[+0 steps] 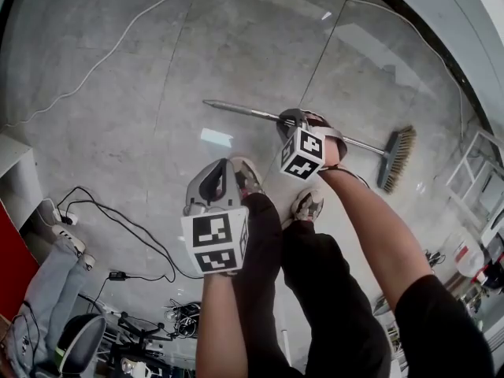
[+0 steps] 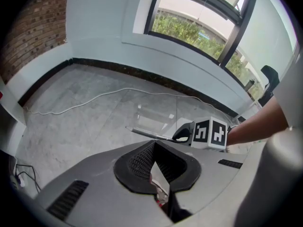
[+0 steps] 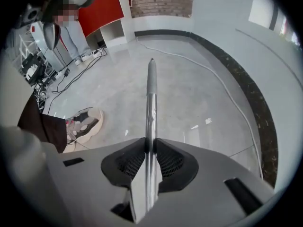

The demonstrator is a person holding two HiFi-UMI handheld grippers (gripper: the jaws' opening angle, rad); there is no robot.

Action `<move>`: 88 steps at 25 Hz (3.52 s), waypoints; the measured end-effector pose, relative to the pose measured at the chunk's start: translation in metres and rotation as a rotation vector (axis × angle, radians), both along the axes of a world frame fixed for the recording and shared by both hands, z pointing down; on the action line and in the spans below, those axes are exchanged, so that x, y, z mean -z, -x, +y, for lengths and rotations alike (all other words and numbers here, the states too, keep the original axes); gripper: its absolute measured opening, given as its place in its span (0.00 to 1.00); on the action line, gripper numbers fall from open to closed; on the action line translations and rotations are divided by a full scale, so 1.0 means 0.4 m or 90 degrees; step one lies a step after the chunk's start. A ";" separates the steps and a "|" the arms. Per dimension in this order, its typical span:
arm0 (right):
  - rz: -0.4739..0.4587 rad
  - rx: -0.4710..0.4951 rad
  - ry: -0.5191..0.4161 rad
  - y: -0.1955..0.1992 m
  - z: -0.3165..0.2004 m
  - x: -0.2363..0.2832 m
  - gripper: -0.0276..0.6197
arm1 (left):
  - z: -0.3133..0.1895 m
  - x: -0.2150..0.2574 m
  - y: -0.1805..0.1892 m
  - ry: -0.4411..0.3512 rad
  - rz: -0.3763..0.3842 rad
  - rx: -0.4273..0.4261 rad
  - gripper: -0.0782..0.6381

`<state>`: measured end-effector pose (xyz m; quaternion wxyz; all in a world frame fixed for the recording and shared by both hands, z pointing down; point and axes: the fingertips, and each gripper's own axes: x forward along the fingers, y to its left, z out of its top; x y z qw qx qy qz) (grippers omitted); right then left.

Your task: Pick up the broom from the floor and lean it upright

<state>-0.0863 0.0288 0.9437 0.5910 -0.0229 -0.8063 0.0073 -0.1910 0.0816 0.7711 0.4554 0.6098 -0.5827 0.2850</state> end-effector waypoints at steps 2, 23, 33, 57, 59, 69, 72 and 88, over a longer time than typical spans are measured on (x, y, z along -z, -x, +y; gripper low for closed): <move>-0.011 -0.012 -0.011 -0.012 -0.028 0.063 0.14 | -0.005 0.046 -0.029 -0.010 -0.002 -0.028 0.12; -0.101 -0.153 -0.144 -0.171 -0.201 0.702 0.14 | -0.161 0.548 -0.180 -0.152 -0.043 -0.204 0.12; -0.192 -0.255 -0.205 -0.208 -0.289 0.874 0.14 | -0.148 0.592 -0.227 -0.154 -0.062 -0.260 0.12; -0.381 -0.599 -0.376 -0.419 -0.637 1.204 0.14 | -0.170 0.639 -0.329 -0.173 -0.050 -0.290 0.12; -0.397 -0.630 -0.390 -0.448 -0.653 1.232 0.14 | -0.172 0.644 -0.338 -0.174 -0.050 -0.298 0.12; -0.455 -0.806 -0.439 -0.634 -0.625 1.302 0.14 | -0.202 0.669 -0.378 -0.189 -0.043 -0.334 0.12; -0.461 -0.844 -0.448 -0.687 -0.596 1.299 0.14 | -0.202 0.664 -0.399 -0.186 -0.041 -0.345 0.12; -0.486 -1.005 -0.387 -0.882 -0.452 1.208 0.14 | -0.176 0.649 -0.503 -0.182 -0.033 -0.393 0.12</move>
